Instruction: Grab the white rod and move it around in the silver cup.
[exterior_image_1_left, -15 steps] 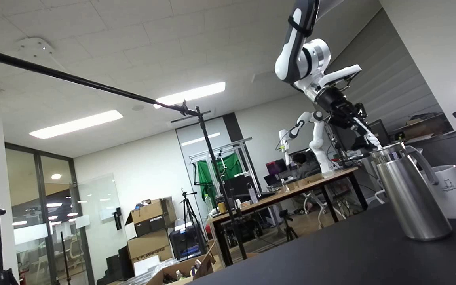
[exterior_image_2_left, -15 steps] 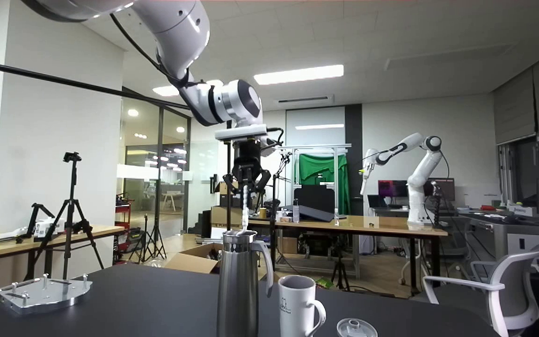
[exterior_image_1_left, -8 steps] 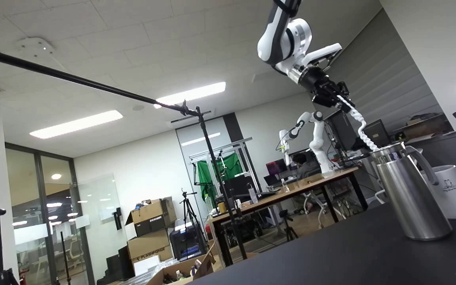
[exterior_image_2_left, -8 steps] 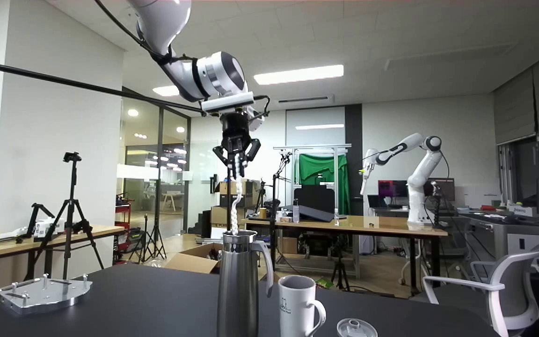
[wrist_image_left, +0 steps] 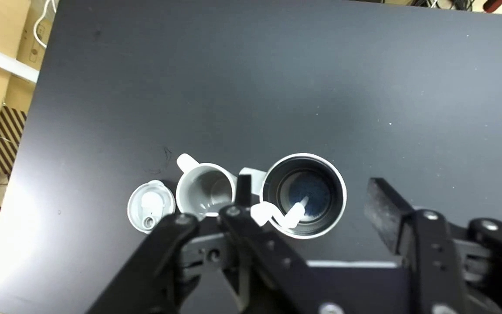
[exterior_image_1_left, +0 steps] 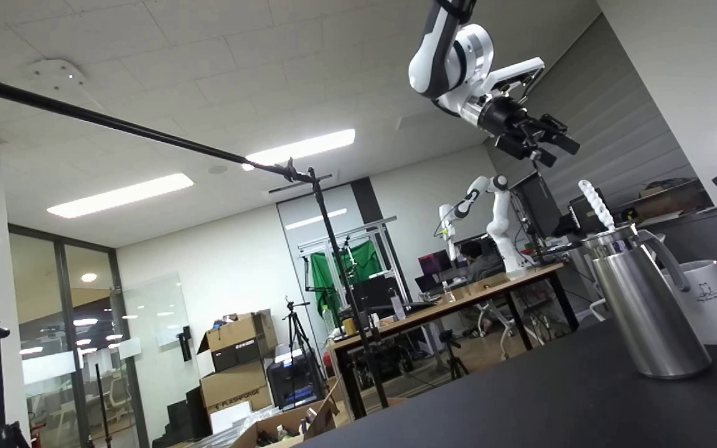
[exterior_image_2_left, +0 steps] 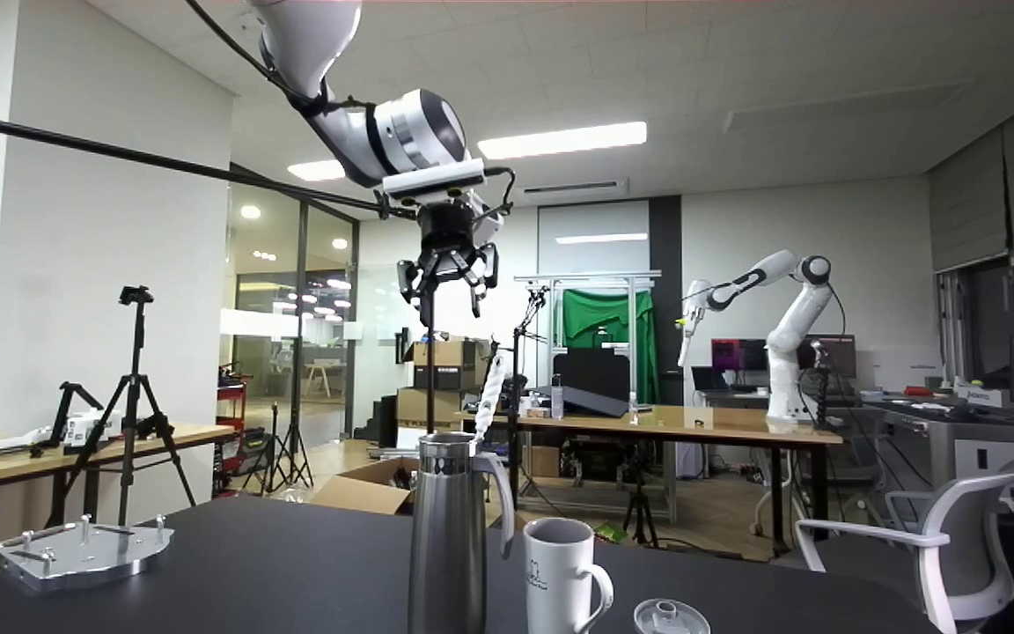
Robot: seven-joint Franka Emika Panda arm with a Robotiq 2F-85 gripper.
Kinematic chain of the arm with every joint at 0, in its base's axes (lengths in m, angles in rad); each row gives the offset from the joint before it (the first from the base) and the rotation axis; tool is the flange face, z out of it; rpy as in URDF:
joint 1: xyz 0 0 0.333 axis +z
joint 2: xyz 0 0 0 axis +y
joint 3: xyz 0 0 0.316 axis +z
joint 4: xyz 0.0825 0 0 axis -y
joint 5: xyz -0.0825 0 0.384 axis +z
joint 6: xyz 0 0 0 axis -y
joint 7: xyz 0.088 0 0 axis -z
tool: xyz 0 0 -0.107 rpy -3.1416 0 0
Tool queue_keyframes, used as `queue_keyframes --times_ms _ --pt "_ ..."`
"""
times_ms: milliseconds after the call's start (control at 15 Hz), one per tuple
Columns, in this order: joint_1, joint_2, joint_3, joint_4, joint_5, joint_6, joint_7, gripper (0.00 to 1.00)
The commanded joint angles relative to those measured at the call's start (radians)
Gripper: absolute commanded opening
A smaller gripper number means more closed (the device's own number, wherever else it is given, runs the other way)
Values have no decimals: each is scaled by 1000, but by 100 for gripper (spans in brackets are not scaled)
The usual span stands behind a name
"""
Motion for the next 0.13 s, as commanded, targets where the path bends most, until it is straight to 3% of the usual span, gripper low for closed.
queue_keyframes --times_ms 0,67 --pt "-10 2 7 5 -3 -8 -4 77" --pt "-15 2 6 5 -2 -10 -9 81"
